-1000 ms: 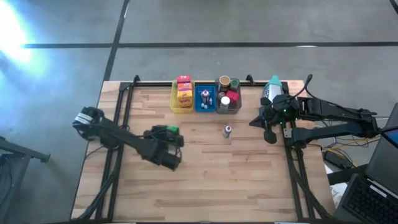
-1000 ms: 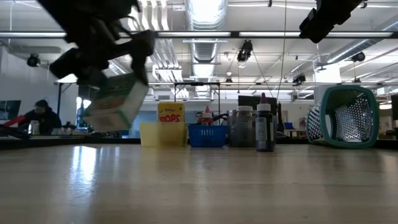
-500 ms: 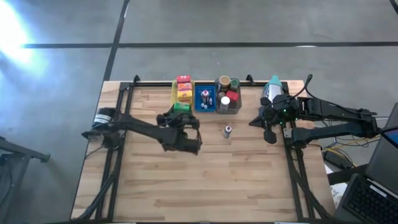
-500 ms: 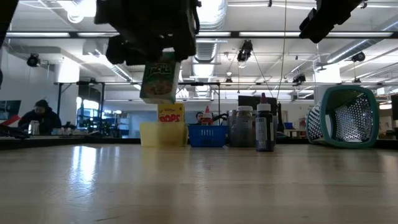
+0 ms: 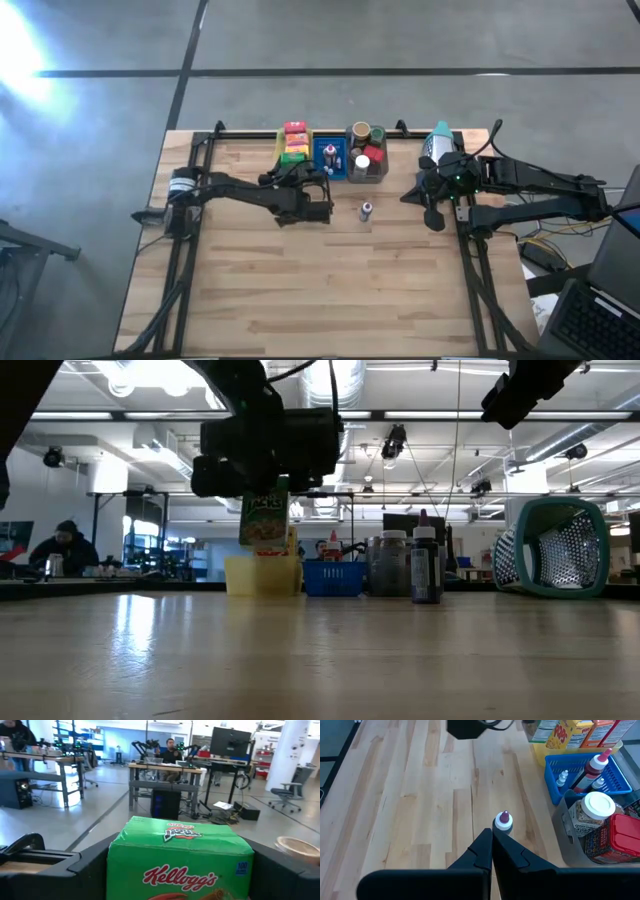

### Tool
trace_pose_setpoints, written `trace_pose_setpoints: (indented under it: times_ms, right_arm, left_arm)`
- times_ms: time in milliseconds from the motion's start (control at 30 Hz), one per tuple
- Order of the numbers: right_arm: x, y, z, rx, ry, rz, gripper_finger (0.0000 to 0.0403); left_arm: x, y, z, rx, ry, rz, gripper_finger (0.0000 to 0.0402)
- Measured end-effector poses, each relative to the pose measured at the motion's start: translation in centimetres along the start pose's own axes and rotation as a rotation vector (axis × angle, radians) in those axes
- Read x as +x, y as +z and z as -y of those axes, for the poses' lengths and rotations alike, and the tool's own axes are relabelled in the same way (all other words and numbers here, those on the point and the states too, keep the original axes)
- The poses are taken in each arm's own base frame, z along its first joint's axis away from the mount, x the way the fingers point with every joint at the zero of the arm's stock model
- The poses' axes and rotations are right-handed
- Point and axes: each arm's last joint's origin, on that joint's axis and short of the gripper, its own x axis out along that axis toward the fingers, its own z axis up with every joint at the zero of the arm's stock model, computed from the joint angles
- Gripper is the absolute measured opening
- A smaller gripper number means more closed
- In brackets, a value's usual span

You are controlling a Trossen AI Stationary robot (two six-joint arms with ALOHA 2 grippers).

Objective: Pick & Place Kitchen Items
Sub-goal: Put the green cereal box into the yellow bin

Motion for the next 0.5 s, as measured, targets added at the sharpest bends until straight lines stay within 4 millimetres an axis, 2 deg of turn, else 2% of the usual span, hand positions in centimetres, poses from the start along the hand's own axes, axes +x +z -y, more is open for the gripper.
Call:
trace_pose_setpoints:
  times_ms: [300,500]
  right_arm:
    - [0.0,0.0,0.0,0.0,0.0,0.0,0.0008]
    - [0.0,0.0,0.0,0.0,0.0,0.0,0.0008]
  left_arm:
    - [2.7,0.1,0.0,-0.001,0.074,0.015,0.0353]
    - [3.2,1.2,0.8,-0.013,0.087,0.017,0.0353]
